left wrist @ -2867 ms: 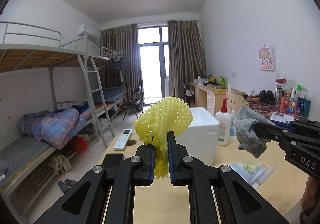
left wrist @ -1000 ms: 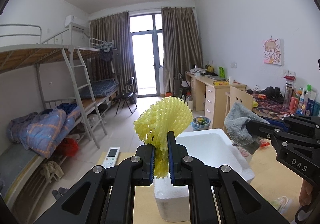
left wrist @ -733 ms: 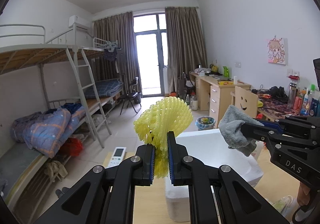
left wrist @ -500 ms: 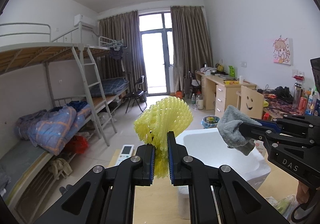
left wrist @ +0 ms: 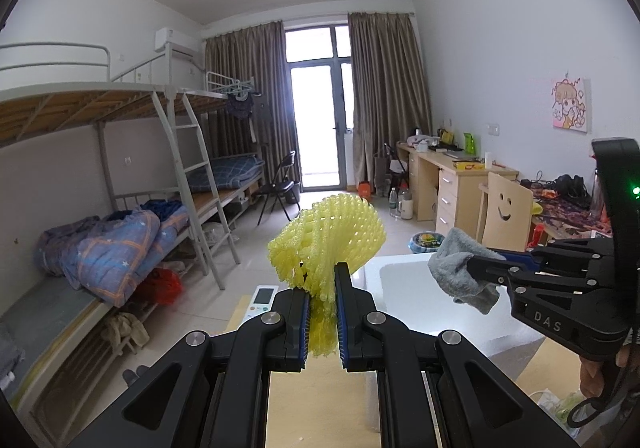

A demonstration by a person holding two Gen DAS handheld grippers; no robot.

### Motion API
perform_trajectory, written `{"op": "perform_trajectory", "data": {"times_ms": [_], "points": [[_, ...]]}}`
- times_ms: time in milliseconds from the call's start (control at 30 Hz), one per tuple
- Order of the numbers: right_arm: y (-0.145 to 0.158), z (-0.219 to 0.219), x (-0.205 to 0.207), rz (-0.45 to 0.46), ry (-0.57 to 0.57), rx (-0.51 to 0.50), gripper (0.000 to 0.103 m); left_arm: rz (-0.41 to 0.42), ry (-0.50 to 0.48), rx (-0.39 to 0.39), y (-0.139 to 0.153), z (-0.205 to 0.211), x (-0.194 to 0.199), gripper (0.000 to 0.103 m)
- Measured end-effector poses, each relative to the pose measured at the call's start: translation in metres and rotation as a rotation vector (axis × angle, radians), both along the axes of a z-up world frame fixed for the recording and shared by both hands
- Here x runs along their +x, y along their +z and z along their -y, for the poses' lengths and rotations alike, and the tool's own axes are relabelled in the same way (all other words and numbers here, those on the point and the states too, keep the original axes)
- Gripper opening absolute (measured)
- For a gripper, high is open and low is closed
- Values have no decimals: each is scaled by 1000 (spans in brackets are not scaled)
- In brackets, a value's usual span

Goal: Organize soft objects
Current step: 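Lower the grey sock into the foam box and open the right gripper, then lower the yellow mesh sleeve into the foam box and open the left gripper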

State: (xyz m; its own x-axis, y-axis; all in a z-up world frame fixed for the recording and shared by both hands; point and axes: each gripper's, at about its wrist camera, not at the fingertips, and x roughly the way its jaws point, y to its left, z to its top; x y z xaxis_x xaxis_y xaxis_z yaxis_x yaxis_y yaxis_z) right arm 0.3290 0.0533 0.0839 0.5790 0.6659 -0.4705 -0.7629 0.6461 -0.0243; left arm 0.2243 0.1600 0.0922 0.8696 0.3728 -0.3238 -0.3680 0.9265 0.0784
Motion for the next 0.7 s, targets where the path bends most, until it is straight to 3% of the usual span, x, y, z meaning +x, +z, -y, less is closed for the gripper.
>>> {"op": "perform_trajectory", "data": {"times_ms": [133, 200, 233, 300, 400, 700], "points": [[-3, -7, 3, -17, -1, -22, 20, 1, -2, -3, 1, -1, -1, 12], [-4, -10, 2, -7, -8, -40, 42, 2, -3, -4, 1, -1, -2, 12], [-5, -10, 2, -6, -7, -39, 46, 2, -1, -5, 0, -1, -2, 12], [-5, -10, 0, -5, -6, -37, 68, 2, -1, -7, 1, -2, -2, 12], [-3, -7, -4, 7, 4, -20, 90, 2, -2, -13, 1, -3, -1, 12], [5, 4, -14, 43, -1, -5, 103, 9, -6, -19, 1, -1, 1, 12]]}}
